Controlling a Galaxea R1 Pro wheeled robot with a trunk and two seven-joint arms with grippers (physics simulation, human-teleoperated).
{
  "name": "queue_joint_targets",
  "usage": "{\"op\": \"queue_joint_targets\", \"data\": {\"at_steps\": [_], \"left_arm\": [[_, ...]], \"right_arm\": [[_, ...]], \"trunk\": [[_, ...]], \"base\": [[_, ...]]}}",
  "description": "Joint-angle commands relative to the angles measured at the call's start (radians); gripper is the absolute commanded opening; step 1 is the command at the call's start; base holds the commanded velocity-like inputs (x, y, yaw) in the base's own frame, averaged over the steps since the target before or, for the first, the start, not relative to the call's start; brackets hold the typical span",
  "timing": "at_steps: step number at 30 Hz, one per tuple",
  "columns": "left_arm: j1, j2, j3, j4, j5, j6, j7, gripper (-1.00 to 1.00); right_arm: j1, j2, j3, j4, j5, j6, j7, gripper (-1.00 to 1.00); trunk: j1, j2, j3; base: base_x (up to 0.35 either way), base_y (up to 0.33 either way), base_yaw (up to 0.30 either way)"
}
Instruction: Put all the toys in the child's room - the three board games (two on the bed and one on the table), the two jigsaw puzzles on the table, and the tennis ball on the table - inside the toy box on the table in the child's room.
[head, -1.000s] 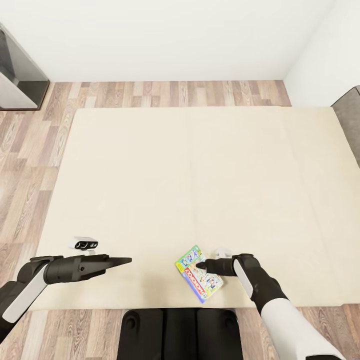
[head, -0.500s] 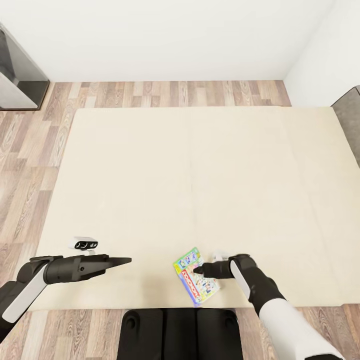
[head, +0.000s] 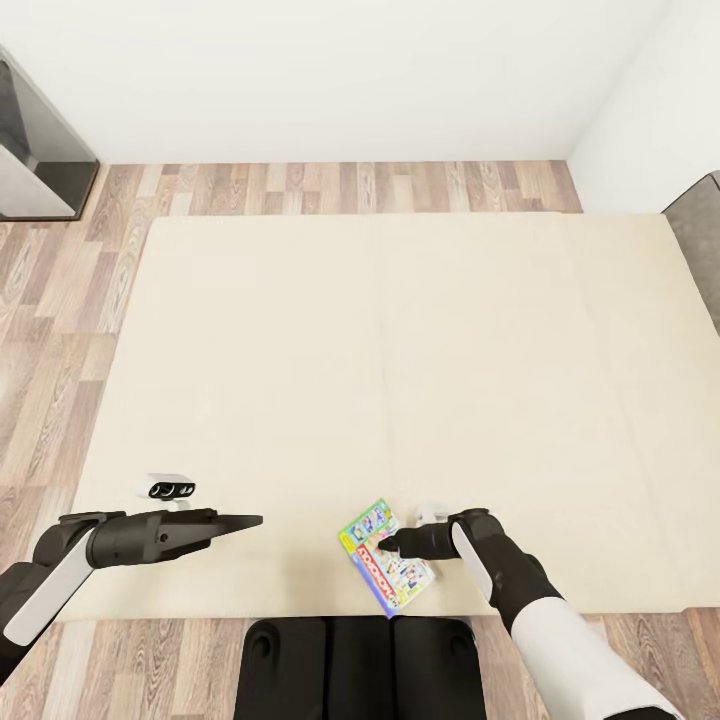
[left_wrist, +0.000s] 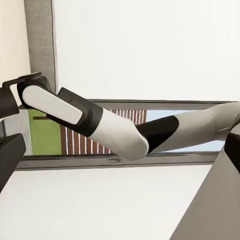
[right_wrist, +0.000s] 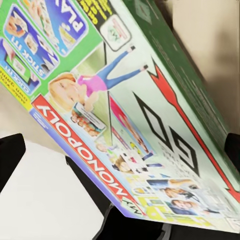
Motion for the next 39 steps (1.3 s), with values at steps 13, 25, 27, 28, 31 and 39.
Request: {"op": "queue_joint_targets", "data": {"at_steps": [13,25,27,28,31,39], "left_arm": [[-0.001,0.003,-0.003,0.0,0.007,0.01,0.0,1.0],[-0.001,0.003,-0.003,0.0,0.007,0.01,0.0,1.0],[-0.001,0.003,-0.003,0.0,0.007,0.01,0.0,1.0],[-0.001,0.003,-0.003,0.0,0.007,0.01,0.0,1.0],[-0.001,0.003,-0.003,0.0,0.007,0.01,0.0,1.0],[-0.001,0.003,-0.003,0.0,0.007,0.01,0.0,1.0]], "right_arm": [[0.0,0.0,-0.001,-0.001,-0.011,0.002,-0.004,1.0],[0.0,0.0,-0.001,-0.001,-0.009,0.003,-0.005,1.0],[0.0,0.0,-0.001,-0.002,-0.009,0.003,-0.005,1.0],[0.0,0.0,-0.001,-0.002,-0.009,0.004,-0.004,1.0],[0.0,0.0,-0.001,-0.001,-0.009,0.004,-0.004,1.0],[0.0,0.0,0.0,0.0,-0.01,0.008,-0.004,1.0]], "trunk": [[0.001,-0.002,-0.001],[0.001,-0.002,-0.001],[0.001,-0.002,-0.001],[0.001,-0.002,-0.001],[0.001,-0.002,-0.001],[0.001,-0.002,-0.001]], "base": [[0.0,0.0,0.0],[0.0,0.0,0.0],[0.0,0.0,0.0],[0.0,0.0,0.0],[0.0,0.0,0.0],[0.0,0.0,0.0]]}}
